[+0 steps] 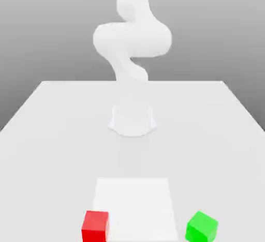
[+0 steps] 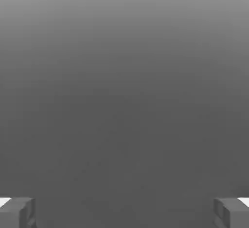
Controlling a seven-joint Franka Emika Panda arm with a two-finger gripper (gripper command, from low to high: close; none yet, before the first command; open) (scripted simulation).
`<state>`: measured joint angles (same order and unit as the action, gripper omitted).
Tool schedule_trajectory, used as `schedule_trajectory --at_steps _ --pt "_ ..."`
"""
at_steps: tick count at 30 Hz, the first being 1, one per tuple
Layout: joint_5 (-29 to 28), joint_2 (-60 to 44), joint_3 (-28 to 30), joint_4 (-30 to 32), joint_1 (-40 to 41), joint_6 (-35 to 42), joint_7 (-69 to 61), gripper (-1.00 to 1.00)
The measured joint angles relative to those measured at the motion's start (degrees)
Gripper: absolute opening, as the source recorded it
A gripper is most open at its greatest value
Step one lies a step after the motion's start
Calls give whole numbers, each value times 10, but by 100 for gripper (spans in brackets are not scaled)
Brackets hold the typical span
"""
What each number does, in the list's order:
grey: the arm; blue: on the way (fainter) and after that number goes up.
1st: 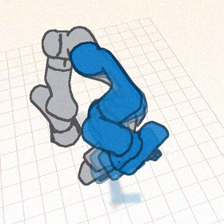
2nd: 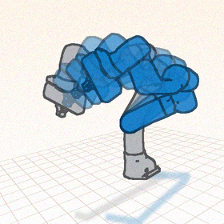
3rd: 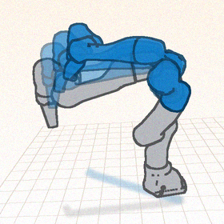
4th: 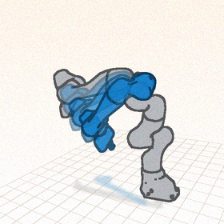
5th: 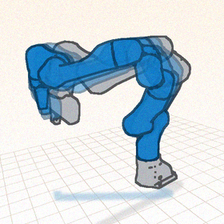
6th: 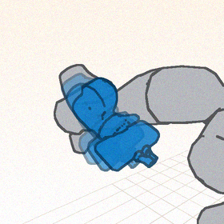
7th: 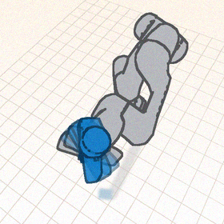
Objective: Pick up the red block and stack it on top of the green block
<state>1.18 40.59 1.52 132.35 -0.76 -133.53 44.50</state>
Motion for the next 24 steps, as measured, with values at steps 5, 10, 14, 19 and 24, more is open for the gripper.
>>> schedule_trajectory --at_steps 5,10,14,19,24 --pt "24 -108 29 12 -14 -36 -27 0" --pt "47 -212 50 23 -21 -70 -53 0" --pt "62 -296 61 32 -23 -98 -72 0" --pt "70 -398 68 44 -15 -133 -87 0" --pt "55 -498 75 56 -7 -170 -86 0"
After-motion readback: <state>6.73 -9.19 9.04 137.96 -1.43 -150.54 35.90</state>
